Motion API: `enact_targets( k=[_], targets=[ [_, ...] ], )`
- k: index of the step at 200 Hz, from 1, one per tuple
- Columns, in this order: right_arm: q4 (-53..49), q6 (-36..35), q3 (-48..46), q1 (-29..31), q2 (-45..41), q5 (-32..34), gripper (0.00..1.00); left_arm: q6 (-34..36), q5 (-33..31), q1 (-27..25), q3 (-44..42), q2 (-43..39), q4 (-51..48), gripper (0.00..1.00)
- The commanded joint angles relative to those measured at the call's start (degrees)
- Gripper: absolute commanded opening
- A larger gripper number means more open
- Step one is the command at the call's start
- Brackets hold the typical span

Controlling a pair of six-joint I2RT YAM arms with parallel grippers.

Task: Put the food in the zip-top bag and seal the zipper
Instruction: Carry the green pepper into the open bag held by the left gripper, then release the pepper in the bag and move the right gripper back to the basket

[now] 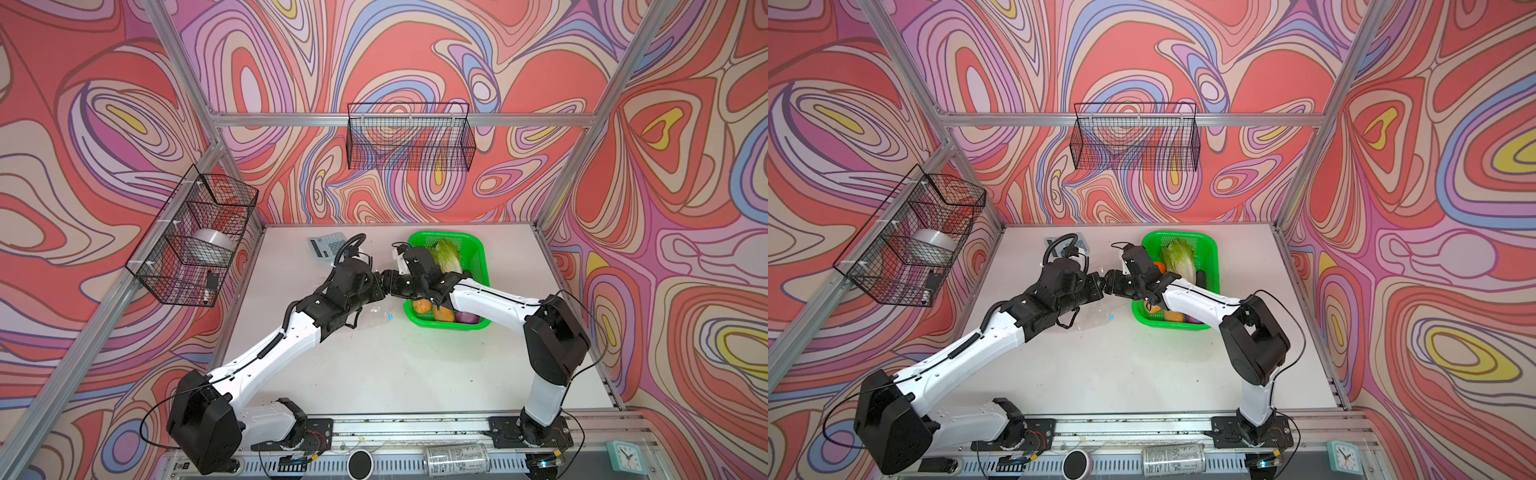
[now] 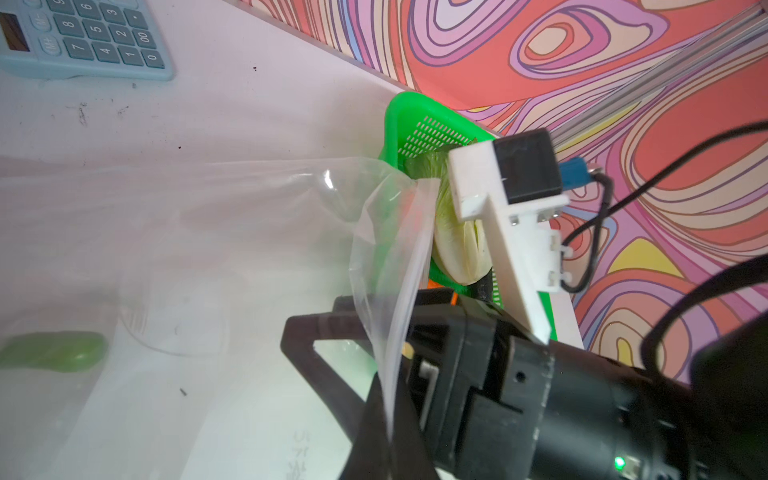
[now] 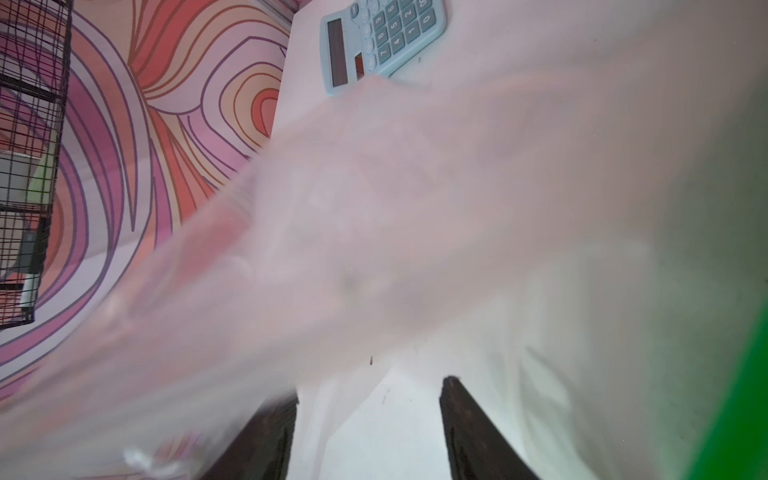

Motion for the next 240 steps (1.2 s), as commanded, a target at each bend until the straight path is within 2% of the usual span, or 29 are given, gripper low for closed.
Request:
enact_targets(
  k=[1, 16, 42, 105, 149, 188, 196, 240],
  targets=[
    [-8.2, -4.6, 1.7, -1.0, -3.9, 5.9, 0.59, 2.2, -3.0, -0.3, 1.8, -1.7, -1.8, 0.0],
    [-10.2, -5.9, 1.9, -1.7, -4.9, 6.6, 0.6, 3.2, -4.5, -0.2, 1.8, -2.6, -1.7, 0.0],
    [-7.9, -6.3, 0.5, -3.4, -8.2, 2.0, 0.59, 4.0, -4.9, -0.3, 2.3, -1.8, -2.5, 0.0],
    [-20.1, -9.6, -1.6, -10.8, -12.6, 6.6, 0.68, 3.8, -4.9, -0.3, 0.3, -1.6, -1.6, 0.0],
    [-21.6, -8.3, 1.5, -12.7, -6.2, 12.1, 0.77, 3.8, -4.8, -0.2, 0.0, -1.2, -0.9, 0.0],
    [-20.3, -3.1, 6.9, -12.7, 2.9, 14.3, 0.81, 4.2, -5.3, -0.3, -0.8, -1.7, -1.1, 0.0],
    [-19.6, -1.9, 7.5, -12.6, 4.4, 14.9, 0.84, 4.1, -5.5, -0.3, -1.1, -2.0, -1.0, 0.0],
    [-18.3, 0.8, 10.6, -12.6, 9.6, 21.4, 0.82, 4.7, -6.0, -0.3, -2.2, -3.0, -0.9, 0.0]
  ],
)
